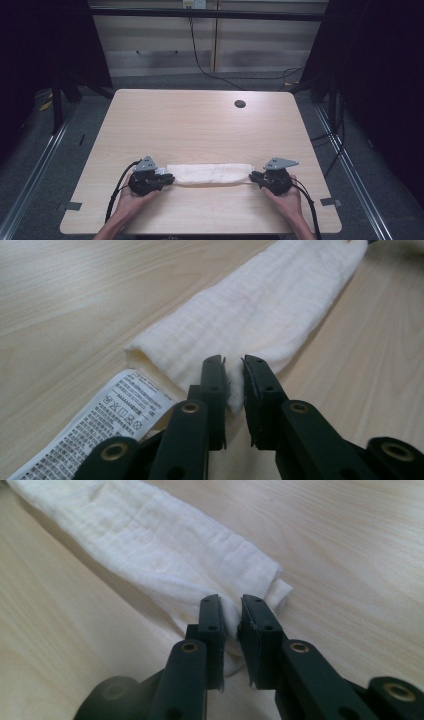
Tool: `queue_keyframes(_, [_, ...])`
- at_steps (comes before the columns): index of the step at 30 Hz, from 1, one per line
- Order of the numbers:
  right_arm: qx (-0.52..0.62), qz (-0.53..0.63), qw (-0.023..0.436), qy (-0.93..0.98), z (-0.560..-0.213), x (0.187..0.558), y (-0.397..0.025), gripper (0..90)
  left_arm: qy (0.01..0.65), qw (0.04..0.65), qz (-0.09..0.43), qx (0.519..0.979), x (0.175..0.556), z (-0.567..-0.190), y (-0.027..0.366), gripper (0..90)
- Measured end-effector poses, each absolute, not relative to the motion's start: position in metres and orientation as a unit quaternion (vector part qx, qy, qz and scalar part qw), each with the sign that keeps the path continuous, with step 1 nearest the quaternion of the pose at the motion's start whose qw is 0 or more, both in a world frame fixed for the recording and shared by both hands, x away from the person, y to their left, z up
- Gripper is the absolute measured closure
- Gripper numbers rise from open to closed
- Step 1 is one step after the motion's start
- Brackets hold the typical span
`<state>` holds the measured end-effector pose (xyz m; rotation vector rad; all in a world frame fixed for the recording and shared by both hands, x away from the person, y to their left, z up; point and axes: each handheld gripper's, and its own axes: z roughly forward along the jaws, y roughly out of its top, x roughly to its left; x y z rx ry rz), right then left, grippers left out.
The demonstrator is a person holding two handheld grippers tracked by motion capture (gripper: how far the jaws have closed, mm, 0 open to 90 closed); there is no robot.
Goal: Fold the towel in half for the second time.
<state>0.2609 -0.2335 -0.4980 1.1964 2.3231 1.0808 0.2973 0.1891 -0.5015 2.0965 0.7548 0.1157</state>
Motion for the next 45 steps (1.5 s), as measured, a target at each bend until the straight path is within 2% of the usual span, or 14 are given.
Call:
queue_keyframes(20, [0.409, 0.417, 0.137, 0.8, -0.482, 0.232, -0.243, 60.3, 0.287, 0.455, 0.043, 0.842, 0.27, -0.486, 0.208, 60.6])
queue_keyframes(26, [0.423, 0.443, 0.146, 0.777, -0.473, 0.227, -0.254, 54.3, 0.328, 0.485, 0.043, 0.81, 0.276, -0.477, 0.225, 52.5])
queue_keyframes(30, [0.438, 0.454, 0.155, 0.76, -0.466, 0.227, -0.267, 50.8, 0.356, 0.481, 0.049, 0.8, 0.277, -0.475, 0.242, 46.2])
queue_keyframes(38, [0.467, 0.455, 0.161, 0.741, -0.46, 0.218, -0.294, 46.0, 0.402, 0.471, 0.059, 0.783, 0.273, -0.47, 0.272, 41.0])
queue_keyframes(45, [0.501, 0.461, 0.175, 0.712, -0.468, 0.207, -0.314, 40.4, 0.421, 0.471, 0.063, 0.772, 0.257, -0.482, 0.281, 36.4])
